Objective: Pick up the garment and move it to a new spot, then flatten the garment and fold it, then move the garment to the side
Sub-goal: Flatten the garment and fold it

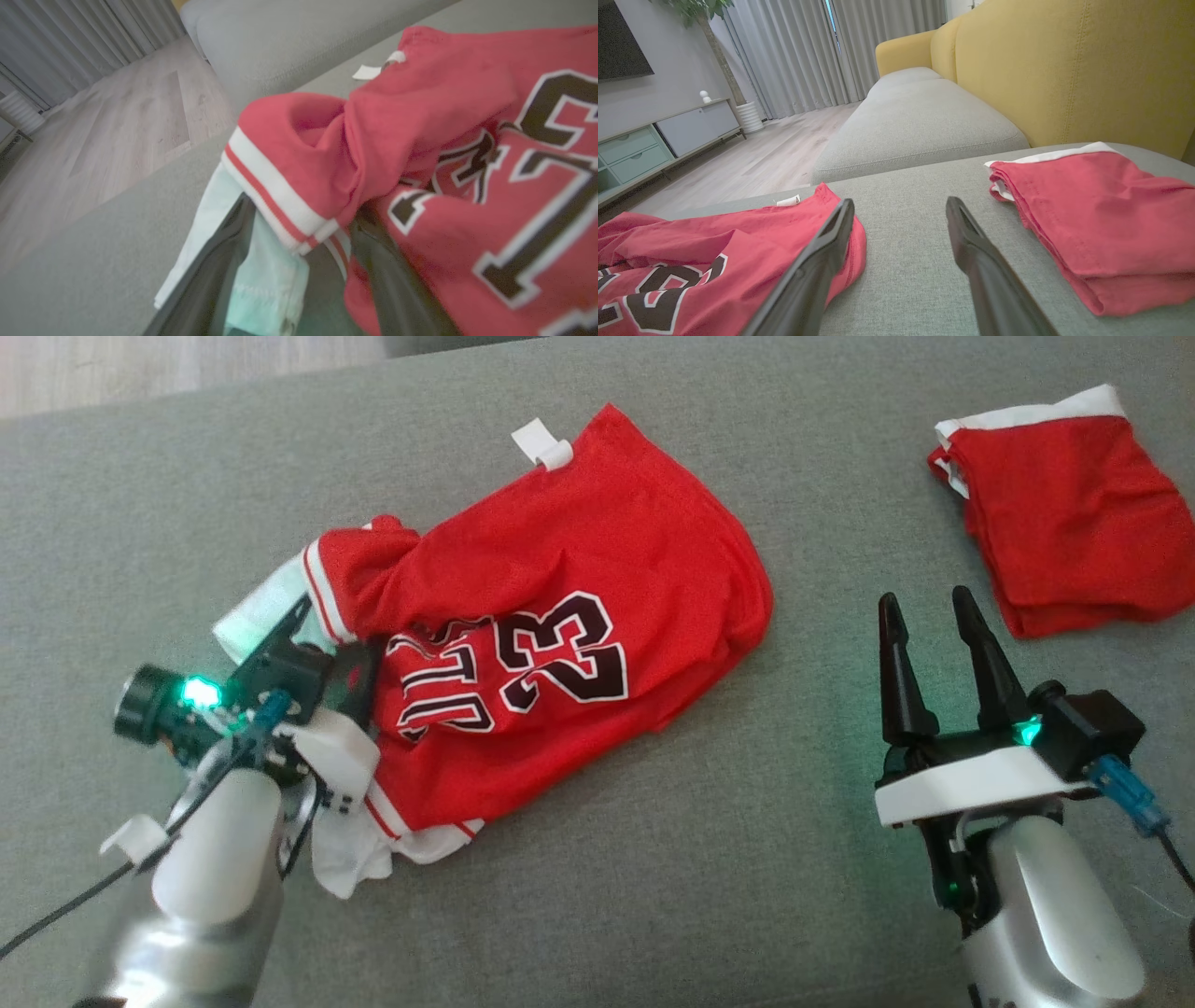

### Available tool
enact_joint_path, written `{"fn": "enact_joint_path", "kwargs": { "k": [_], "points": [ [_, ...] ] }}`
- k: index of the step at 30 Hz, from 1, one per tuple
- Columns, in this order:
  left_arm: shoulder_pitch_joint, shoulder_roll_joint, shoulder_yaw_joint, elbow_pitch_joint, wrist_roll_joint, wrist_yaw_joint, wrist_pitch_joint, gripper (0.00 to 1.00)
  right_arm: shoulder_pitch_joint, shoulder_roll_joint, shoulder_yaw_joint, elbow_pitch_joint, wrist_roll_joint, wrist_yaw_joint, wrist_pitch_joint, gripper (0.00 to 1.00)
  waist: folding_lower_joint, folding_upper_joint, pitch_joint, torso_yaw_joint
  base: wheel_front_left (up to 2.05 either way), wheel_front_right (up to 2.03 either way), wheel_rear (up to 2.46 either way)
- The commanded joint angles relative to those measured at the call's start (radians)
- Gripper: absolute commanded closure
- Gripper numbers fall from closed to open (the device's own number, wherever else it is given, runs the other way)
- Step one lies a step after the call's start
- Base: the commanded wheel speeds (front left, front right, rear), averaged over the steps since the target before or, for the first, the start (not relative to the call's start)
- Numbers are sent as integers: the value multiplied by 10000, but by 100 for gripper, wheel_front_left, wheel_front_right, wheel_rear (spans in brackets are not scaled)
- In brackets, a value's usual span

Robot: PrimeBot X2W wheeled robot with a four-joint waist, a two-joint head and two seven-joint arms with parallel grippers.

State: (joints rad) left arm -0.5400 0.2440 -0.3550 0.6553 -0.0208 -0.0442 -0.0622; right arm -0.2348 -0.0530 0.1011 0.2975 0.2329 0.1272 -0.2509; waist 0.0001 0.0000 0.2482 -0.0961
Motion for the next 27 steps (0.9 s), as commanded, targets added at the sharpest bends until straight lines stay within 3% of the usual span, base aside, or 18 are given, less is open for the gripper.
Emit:
{"fn": "enact_joint_path", "kwargs": {
  "k": [1,8,13,20,22,27],
  "points": [
    [-561,381,353,-343,9,21,-154,100,-253,26,246,-376,91,35,-108,0,-1,0,44,-41,0,0,0],
    [-1836,702,573,-1011,-210,-204,-560,100,-454,27,405,-402,247,35,-108,0,-1,0,275,-308,0,0,0],
    [-3602,1311,507,-978,46,-448,344,100,-784,27,819,-422,439,35,-108,0,-1,0,585,-715,0,0,0],
    [-5716,2252,245,642,642,-611,1650,100,-1264,27,1581,-457,868,35,-108,0,-1,0,1005,-1453,0,0,0],
    [-6057,2269,187,1045,707,-592,1514,0,-1344,27,1676,-480,947,35,-108,0,-1,0,1080,-1535,0,0,0],
    [-6357,1944,151,1711,569,-405,680,0,-1345,27,1736,-476,965,35,-108,0,-1,0,1084,-1407,0,0,0]
  ]
}}
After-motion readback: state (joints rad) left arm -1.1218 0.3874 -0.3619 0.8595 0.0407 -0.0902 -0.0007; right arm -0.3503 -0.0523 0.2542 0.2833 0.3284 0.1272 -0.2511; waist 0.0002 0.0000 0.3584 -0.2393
